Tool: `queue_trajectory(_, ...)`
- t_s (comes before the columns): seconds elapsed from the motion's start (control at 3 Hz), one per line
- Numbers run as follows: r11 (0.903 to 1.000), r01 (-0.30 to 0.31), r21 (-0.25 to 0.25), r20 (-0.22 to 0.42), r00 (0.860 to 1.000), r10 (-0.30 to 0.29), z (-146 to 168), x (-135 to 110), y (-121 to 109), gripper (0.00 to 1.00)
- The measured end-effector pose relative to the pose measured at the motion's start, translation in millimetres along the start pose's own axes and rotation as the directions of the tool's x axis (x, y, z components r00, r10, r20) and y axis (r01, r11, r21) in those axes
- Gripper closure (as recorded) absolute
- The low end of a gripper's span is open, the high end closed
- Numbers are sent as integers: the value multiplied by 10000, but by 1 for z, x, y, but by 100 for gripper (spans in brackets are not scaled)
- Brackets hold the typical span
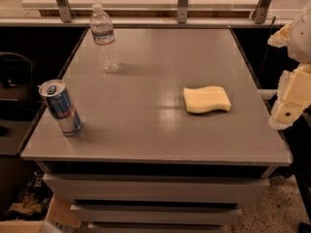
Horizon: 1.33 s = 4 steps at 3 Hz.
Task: Move sponge near water bottle
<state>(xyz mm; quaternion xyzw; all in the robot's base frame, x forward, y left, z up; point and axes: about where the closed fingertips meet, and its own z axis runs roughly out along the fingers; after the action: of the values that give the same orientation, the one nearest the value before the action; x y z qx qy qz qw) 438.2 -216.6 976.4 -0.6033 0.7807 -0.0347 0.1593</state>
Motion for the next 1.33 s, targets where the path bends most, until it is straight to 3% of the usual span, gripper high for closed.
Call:
queue_trajectory(0.67,9998,163,106,139,9998,-164,7,3,-6,0)
queue_trajectory(1.33,9891,1463,-161,177,9891,-1460,47,-10,-28,0)
